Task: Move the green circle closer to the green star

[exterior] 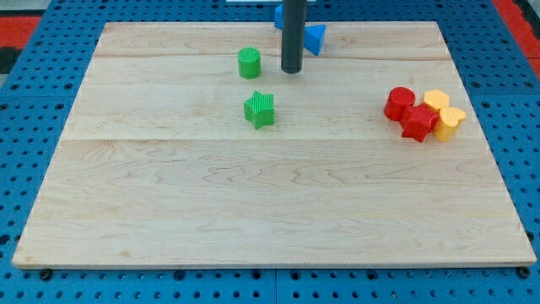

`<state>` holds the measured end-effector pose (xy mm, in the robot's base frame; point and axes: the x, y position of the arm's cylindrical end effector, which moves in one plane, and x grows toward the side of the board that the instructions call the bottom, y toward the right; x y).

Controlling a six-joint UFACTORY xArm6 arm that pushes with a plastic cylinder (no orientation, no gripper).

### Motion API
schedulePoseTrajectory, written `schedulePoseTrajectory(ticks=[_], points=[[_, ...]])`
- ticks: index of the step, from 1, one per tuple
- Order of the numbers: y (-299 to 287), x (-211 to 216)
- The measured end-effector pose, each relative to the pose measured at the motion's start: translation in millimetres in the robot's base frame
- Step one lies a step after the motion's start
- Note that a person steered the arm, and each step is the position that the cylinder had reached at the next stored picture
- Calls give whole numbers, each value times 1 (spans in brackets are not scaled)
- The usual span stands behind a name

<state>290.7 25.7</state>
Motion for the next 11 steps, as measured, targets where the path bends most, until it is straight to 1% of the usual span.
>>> schedulePoseTrajectory(ticks=[1, 2, 3, 4, 5, 6, 7, 8, 11], points=[[-25, -18], [-63, -34], [-102, -30], [-108, 8], [-108, 34], [-118, 0], [-110, -41], [-84, -43], [-84, 69]])
